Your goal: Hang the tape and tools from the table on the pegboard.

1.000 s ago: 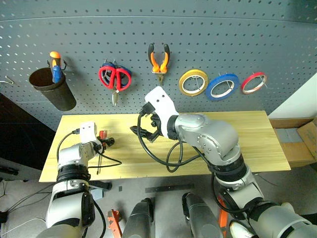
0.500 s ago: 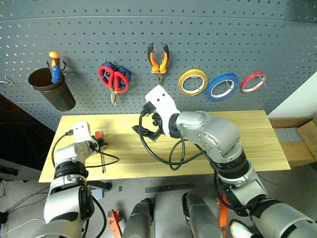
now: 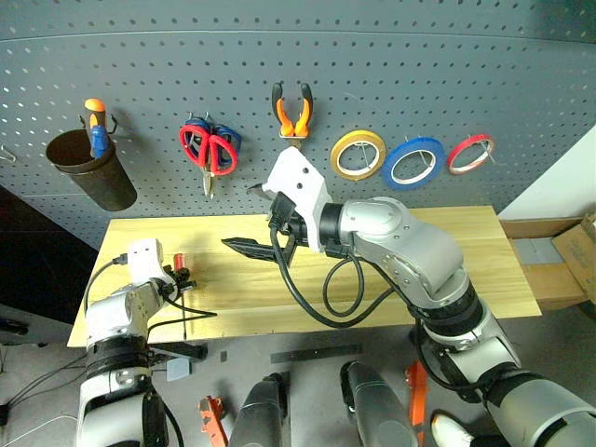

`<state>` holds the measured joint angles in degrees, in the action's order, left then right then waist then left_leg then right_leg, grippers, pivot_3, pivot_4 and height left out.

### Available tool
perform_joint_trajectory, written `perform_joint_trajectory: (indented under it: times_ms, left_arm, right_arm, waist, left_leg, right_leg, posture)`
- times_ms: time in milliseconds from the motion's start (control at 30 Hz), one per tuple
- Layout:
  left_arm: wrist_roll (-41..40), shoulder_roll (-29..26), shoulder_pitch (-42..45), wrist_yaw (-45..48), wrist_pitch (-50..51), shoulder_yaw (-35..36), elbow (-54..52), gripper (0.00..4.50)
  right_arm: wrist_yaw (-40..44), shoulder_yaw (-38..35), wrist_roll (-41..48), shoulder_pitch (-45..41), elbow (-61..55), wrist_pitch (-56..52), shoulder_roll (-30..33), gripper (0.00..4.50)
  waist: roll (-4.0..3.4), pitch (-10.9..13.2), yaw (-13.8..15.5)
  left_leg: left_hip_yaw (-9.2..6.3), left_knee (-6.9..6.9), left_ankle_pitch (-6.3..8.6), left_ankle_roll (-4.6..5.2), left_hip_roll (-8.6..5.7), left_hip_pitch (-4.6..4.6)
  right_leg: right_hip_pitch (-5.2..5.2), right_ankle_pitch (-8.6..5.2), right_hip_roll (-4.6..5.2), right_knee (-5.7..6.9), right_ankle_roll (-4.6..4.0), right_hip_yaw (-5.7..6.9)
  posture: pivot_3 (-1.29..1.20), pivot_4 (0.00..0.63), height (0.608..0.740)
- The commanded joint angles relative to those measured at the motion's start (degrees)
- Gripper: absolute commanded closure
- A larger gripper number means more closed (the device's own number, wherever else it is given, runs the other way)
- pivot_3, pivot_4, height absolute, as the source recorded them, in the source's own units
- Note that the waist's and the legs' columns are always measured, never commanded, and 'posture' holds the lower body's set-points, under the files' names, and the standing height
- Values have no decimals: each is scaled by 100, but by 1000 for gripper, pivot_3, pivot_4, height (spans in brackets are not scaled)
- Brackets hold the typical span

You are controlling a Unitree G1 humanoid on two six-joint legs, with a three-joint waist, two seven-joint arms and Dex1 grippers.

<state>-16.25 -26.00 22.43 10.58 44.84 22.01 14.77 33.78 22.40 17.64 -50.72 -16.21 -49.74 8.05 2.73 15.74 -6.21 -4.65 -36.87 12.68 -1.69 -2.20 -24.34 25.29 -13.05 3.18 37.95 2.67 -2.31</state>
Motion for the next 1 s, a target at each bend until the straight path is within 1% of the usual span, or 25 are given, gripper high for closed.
perform_joint_trajectory:
  times_ms: [33, 167, 233, 300, 333, 433, 500, 567, 633, 800, 1000]
  left_arm:
    - [62, 22, -295, -82, -792, 64, -1579, 3645]
    - [297, 27, -381, -287, -1555, 39, -2819, 3645]
    - [371, -32, -216, -312, -1838, 0, -3093, 3645]
    - [475, -260, 25, -144, -2097, -99, -3172, 3645]
    - [590, -458, 199, -19, -2323, -162, -3114, 3645]
    - [652, -852, 898, 82, -2717, -110, -2650, 3645]
    - [607, -997, 1384, 73, -2903, -27, -2282, 3645]
    - [553, -1181, 1999, -19, -3177, 170, -1642, 3645]
    - [521, -1325, 2380, -47, -3401, 296, -1098, 3645]
    - [617, -1539, 2724, -3, -4058, 347, 61, 3645]
    - [715, -1409, 2610, -63, -4635, 225, 721, 3645]
  right_arm:
    - [109, -180, 0, -205, -77, 280, 43, 0]
    - [230, -390, 13, -397, 43, 449, 178, 0]
    - [271, -470, 10, -507, 140, 550, 231, 0]
    - [308, -531, -16, -609, 257, 644, 263, 0]
    - [320, -553, -44, -659, 333, 711, 285, 0]
    - [340, -596, -117, -766, 536, 878, 332, 0]
    - [361, -609, -137, -826, 630, 951, 341, 0]
    - [361, -612, -166, -919, 716, 1020, 306, 0]
    - [350, -617, -186, -979, 776, 1068, 274, 0]
    - [263, -642, -251, -1148, 980, 1204, 146, 0]
    - [189, -697, -348, -1307, 1164, 1324, 10, 0]
  waist:
    - [10, -13, 21]
    - [24, -48, 87]
    - [26, -85, 126]
    - [29, -118, 144]
    - [35, -139, 145]
    - [47, -185, 146]
    - [48, -222, 145]
    - [46, -245, 141]
    - [45, -247, 114]
    - [38, -277, 98]
    - [50, -301, 109]
  left_leg:
    - [0, 0, 0, -1, 0, -2]
    - [0, 2, -5, -13, 0, -8]
    - [1, 1, -5, -13, 0, -8]
    - [1, 0, -5, -11, 0, -8]
    - [1, -1, -5, -11, -1, -8]
    - [2, -4, -9, -14, -1, -8]
    - [2, -6, -13, -13, -3, -8]
    - [3, -7, -13, -13, -3, -7]
    - [2, -8, -14, -12, -3, -7]
    - [3, -5, -16, -15, -1, -6]
    - [1, -11, -15, -13, -3, -8]
  right_leg:
    - [2, 0, 1, -2, -1, 0]
    - [7, 2, 0, -6, -4, 2]
    - [7, 4, -2, -6, -7, 3]
    - [6, 5, -4, -5, -7, 5]
    - [5, 6, -6, -4, -8, 6]
    - [3, 9, -14, 1, -11, 11]
    - [2, 15, -15, 0, -8, 12]
    - [1, 16, -17, 0, -7, 11]
    - [2, 16, -18, 3, -6, 10]
    - [9, 17, -16, 6, -5, 7]
    - [8, 19, -13, 8, -3, 7]
  posture:
    - [-106, 160, 740]
    - [-84, 134, 740]
    - [-83, 128, 740]
    - [-80, 123, 740]
    - [-78, 118, 740]
    - [-77, 113, 740]
    - [-80, 112, 740]
    - [-84, 113, 740]
    - [-85, 113, 740]
    - [-95, 116, 740]
    - [-101, 122, 740]
